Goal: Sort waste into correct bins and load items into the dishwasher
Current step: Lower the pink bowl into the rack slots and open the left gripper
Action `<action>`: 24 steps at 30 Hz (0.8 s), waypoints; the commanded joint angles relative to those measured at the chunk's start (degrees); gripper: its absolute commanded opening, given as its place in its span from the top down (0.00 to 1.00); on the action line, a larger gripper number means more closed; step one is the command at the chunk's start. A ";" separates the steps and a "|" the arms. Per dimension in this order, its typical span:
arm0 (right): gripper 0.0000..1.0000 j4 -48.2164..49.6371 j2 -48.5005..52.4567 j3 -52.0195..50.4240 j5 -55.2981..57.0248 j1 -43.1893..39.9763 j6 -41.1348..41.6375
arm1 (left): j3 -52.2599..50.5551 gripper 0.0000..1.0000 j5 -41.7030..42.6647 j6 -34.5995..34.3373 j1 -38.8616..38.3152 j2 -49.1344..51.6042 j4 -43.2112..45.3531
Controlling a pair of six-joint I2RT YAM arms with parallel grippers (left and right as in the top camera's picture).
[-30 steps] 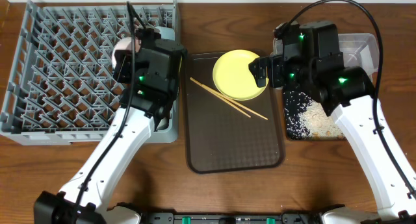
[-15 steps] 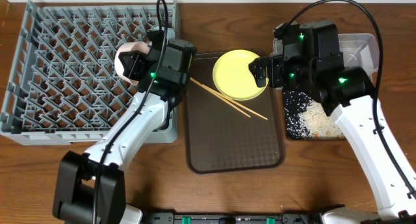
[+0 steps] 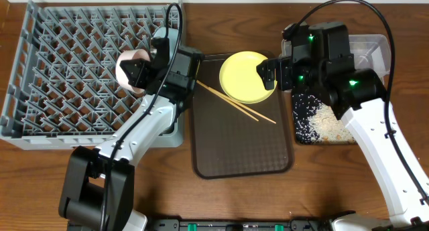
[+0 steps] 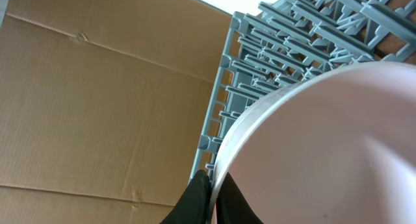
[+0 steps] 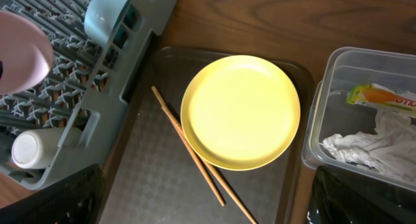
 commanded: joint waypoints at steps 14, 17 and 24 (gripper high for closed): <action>0.01 -0.04 0.39 0.74 -0.04 0.20 0.61 | -1.09 0.93 -1.62 -6.80 -2.43 2.49 0.42; 0.01 -0.04 0.39 0.74 -0.04 0.20 0.61 | -1.09 0.92 -1.64 -6.78 -2.43 3.58 0.42; 0.01 -0.04 0.39 0.74 -0.04 0.20 0.61 | -1.09 0.93 -2.36 -6.73 -2.49 4.00 0.39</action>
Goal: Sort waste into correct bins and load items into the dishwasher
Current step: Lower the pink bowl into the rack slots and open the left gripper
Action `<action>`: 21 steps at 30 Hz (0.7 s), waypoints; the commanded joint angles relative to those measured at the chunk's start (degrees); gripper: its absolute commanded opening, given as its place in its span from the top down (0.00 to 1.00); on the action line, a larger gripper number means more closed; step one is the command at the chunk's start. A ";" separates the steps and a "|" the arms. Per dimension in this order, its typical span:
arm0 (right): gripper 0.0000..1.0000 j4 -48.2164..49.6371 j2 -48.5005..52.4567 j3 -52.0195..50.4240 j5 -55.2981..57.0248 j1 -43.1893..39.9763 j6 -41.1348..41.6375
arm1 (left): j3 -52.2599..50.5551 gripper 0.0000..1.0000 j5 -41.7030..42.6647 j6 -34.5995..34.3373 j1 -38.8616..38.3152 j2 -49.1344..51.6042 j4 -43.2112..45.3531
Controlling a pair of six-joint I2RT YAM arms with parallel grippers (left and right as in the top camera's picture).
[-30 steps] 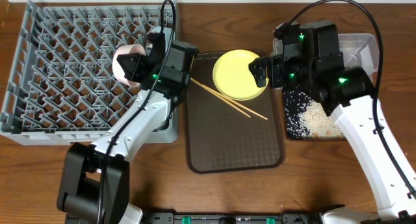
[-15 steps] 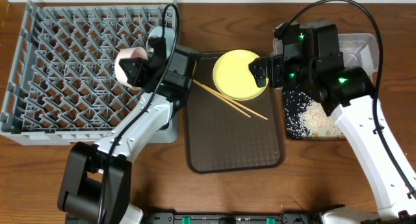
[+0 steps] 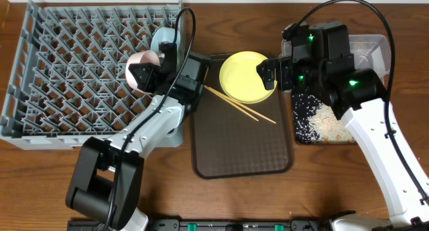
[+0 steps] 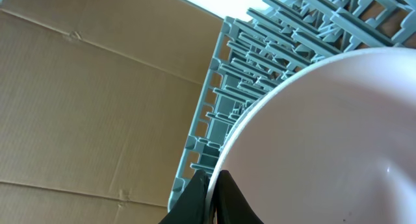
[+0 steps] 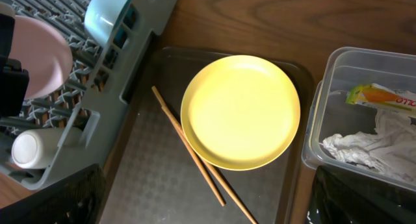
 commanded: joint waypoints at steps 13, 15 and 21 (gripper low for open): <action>0.01 -0.04 0.39 0.74 -0.04 0.20 0.61 | -0.28 0.93 -4.79 -1.16 0.17 0.92 0.07; 0.01 -0.04 0.39 0.74 -0.04 0.20 0.61 | -0.28 0.93 -4.79 -1.16 -0.52 0.98 0.04; 0.01 -0.04 0.39 0.74 -0.04 0.20 0.61 | -0.28 0.93 -4.79 -1.62 -2.51 1.68 -0.09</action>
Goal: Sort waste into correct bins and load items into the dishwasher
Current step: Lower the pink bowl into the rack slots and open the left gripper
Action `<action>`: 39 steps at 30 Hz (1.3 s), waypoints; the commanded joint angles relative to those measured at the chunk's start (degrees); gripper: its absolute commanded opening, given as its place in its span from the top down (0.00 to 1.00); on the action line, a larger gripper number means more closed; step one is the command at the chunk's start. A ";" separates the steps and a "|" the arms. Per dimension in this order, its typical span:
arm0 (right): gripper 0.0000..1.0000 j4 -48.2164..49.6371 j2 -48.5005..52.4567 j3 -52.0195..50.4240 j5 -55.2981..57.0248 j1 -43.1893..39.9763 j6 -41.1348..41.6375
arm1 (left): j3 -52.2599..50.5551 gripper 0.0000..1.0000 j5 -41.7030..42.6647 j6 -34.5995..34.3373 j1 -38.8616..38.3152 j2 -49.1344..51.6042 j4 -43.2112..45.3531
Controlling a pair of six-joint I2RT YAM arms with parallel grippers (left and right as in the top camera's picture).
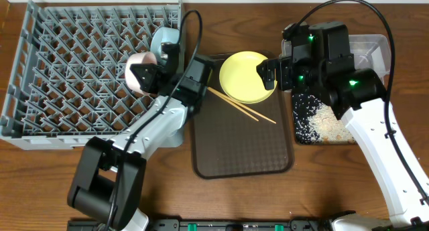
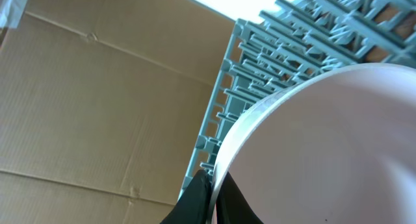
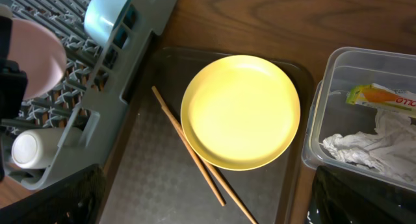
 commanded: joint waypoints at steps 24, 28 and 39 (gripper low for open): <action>0.01 -0.04 0.39 0.74 -0.04 0.20 0.61 | -0.28 0.93 -7.65 -2.95 -0.50 1.99 0.11; 0.01 -0.04 0.39 0.74 -0.04 0.20 0.61 | -0.31 0.93 -7.61 -3.43 -0.50 2.60 0.13; 0.01 -0.04 0.39 0.74 -0.04 0.20 0.61 | -0.31 0.93 -7.61 -3.39 2.08 3.23 0.09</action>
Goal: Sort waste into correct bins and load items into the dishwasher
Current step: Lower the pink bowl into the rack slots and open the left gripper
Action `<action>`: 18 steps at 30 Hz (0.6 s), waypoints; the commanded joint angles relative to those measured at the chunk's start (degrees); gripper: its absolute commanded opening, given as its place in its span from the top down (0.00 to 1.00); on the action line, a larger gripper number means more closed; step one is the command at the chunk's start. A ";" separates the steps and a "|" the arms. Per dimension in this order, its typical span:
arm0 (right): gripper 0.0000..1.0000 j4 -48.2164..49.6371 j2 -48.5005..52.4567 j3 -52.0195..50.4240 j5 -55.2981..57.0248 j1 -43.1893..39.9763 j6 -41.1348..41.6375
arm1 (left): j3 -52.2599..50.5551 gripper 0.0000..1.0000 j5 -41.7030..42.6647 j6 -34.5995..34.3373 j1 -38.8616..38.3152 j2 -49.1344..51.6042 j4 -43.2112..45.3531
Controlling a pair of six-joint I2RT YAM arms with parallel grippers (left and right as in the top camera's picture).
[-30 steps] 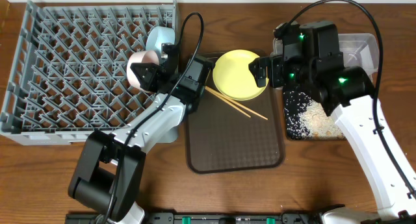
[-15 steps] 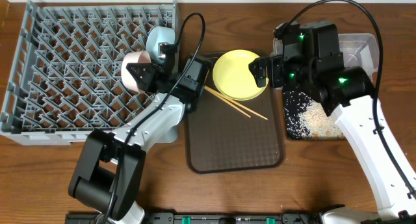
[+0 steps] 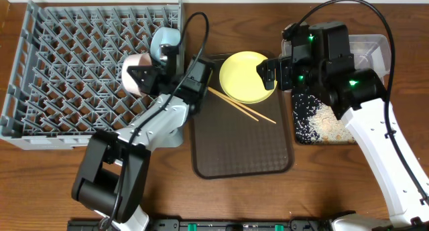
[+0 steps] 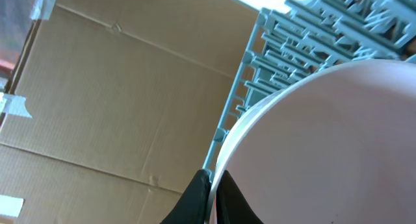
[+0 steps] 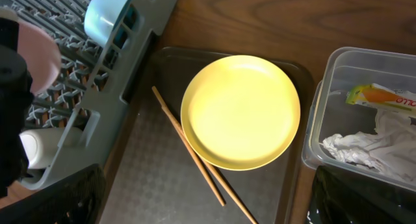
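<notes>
A pink bowl [image 3: 131, 75] hangs tilted over the right part of the grey dishwasher rack [image 3: 67, 57]. My left gripper [image 3: 143, 78] is shut on its rim. In the left wrist view the two black fingertips [image 4: 203, 197] pinch the bowl's [image 4: 325, 146] edge, with rack bars behind. A yellow plate [image 3: 245, 75] and two wooden chopsticks [image 3: 242, 105] lie on the dark tray [image 3: 241, 150]. My right gripper [image 3: 268, 73] hovers open over the plate's right edge; its view shows the plate [image 5: 240, 110] and chopsticks [image 5: 192, 152] below it.
A light blue cup [image 3: 163, 38] sits at the rack's right edge, and a white cup [image 5: 29, 149] lies in its side compartment. A clear bin [image 5: 364, 139] holds crumpled paper and a wrapper. A black bin [image 3: 322, 120] holds rice and dark crumbs.
The bowl in my left gripper has shifted slightly left and tipped further, so the left wrist view shows more of the cardboard wall. The right arm has not moved.
My left gripper held the pink bowl by its rim over the rack's right part throughout. First it was further left, then nearer the blue cup, and since then it has edged back left and lower. The right gripper stayed open over the plate.
</notes>
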 commanded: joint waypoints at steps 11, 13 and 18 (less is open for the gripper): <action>0.01 -0.04 0.39 0.74 -0.04 0.20 0.61 | -1.11 0.93 -1.25 -2.05 -0.28 0.76 0.26; 0.01 -0.04 0.39 0.74 -0.04 0.20 0.61 | -2.03 0.93 -0.31 -2.08 -0.39 0.76 0.26; 0.01 -0.07 0.39 0.74 -0.04 0.20 0.61 | -4.63 0.93 -0.26 -2.69 -1.62 0.76 0.28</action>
